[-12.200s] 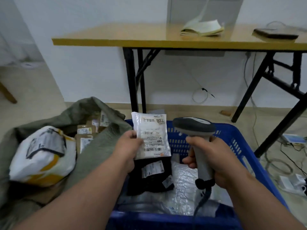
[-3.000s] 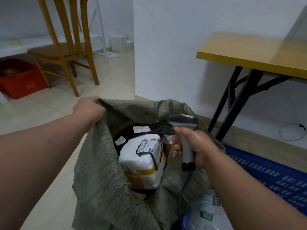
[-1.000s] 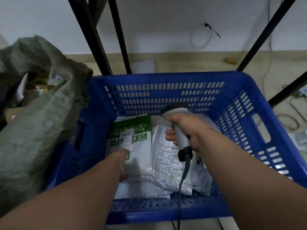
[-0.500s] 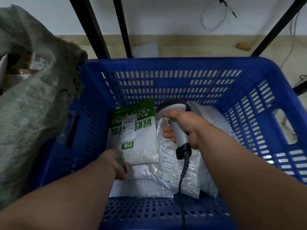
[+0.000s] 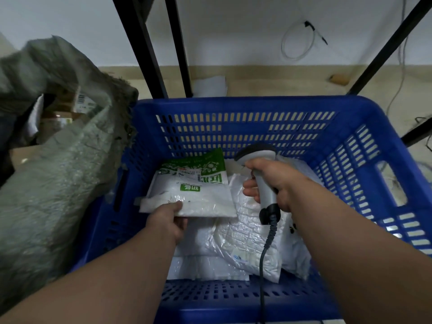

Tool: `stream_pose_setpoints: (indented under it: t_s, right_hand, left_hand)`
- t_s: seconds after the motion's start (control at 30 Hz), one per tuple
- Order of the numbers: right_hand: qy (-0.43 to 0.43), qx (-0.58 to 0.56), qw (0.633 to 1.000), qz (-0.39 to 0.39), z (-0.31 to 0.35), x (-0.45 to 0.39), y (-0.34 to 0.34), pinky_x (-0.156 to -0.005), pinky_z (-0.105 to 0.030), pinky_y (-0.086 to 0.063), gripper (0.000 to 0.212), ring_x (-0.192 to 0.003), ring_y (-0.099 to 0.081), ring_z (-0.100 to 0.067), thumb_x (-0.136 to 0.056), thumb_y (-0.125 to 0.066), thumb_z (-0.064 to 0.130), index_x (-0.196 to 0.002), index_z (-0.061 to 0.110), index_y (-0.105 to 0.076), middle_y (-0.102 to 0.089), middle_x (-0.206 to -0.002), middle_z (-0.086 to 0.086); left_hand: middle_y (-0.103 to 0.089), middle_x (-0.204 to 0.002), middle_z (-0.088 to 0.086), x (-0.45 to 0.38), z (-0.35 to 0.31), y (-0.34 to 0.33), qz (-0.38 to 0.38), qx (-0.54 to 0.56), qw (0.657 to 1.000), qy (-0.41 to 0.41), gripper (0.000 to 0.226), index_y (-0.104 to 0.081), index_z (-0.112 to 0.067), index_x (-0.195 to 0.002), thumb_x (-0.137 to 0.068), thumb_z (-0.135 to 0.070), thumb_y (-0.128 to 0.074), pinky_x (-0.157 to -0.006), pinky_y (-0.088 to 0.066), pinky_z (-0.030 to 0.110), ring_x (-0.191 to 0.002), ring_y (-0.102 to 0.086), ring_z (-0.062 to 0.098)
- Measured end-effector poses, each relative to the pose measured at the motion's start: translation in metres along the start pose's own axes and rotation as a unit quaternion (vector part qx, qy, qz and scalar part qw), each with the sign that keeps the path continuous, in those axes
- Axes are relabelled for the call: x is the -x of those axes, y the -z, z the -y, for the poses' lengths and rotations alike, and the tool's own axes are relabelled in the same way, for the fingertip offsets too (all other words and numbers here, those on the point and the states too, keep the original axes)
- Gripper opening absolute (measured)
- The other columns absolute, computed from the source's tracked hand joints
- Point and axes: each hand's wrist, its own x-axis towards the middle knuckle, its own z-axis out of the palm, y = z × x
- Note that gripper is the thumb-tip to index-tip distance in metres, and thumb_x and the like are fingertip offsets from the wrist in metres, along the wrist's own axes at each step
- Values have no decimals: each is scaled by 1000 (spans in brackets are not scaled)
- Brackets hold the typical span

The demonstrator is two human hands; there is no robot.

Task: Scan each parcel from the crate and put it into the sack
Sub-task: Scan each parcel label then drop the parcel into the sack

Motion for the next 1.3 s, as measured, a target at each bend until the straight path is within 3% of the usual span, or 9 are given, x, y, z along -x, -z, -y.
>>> stream_pose_setpoints:
  t_s: [0.1,0.4,0.5,0.63,0.7,0.8,0.9,1.1,1.3]
  right_hand:
    - [17,7,1000,-4,3,26,5,-52,-25,-45,27,-56,-67,-20,-92,-62,34,-99,8,-61,-69,-82,-11]
    - [134,21,989,-55,11,138,20,-53,-28,-45,17,-51,-66,-19,-90,-66,23,-93,7,-64,-70,-74,-12]
    - [178,31,982,-60,11,177,25,-55,-29,-45,14,-52,-66,-21,-89,-64,21,-89,6,-66,-72,-70,-11]
    - [221,16,974,-51,7,217,34,-53,-30,-45,13,-50,-64,-20,-90,-61,15,-86,4,-66,-71,-67,-13]
    - [231,-7,972,-41,5,231,37,-52,-30,-46,12,-49,-63,-20,-90,-59,14,-88,3,-65,-70,-66,-14]
    - [228,-72,971,-12,5,242,39,-48,-29,-45,13,-47,-61,-20,-91,-58,14,-87,2,-63,-67,-63,-15]
    - [206,-133,969,16,10,246,37,-45,-26,-47,16,-45,-60,-18,-92,-57,18,-83,4,-60,-66,-60,-13]
    - [186,-201,960,54,18,240,35,-45,-24,-46,17,-46,-59,-15,-89,-57,23,-80,9,-58,-65,-60,-9]
    - [185,-283,937,89,25,236,27,-42,-21,-45,17,-44,-56,-15,-88,-55,24,-81,9,-54,-62,-58,-8]
  left_hand:
    - [-62,-84,7,21,-6,1,11,-7,999,-40,8,-59,-10,-90,-92,-4,-63,-34,-46,20,-66,-57,21]
    - [-68,-115,17,139,-18,5,124,16,976,-176,30,-61,-9,-122,-93,-7,-64,-89,-53,55,-103,-66,36]
    - [-71,-108,14,175,-28,13,154,-3,965,-210,15,-66,-15,-107,-94,-8,-61,-82,-55,55,-101,-66,36]
    - [-72,-97,8,207,-42,25,176,-14,951,-255,22,-63,-23,-101,-96,-3,-54,-48,-56,36,-84,-68,29]
    - [-70,-101,8,220,-48,27,185,-18,943,-277,27,-61,-22,-106,-97,1,-50,-55,-57,40,-89,-67,30]
    - [-66,-119,13,229,-53,28,218,-14,932,-289,36,-56,-19,-123,-98,4,-45,-85,-54,51,-109,-63,36]
    - [-63,-128,15,228,-50,28,252,-9,927,-277,43,-51,-17,-134,-99,5,-40,-97,-48,57,-116,-60,39]
    - [-62,-131,16,224,-52,23,294,10,927,-231,45,-48,-18,-139,-100,3,-38,-83,-51,55,-117,-60,38]
    - [-61,-132,16,222,-54,20,308,20,925,-220,47,-46,-16,-141,-100,4,-37,-91,-49,57,-120,-59,36]
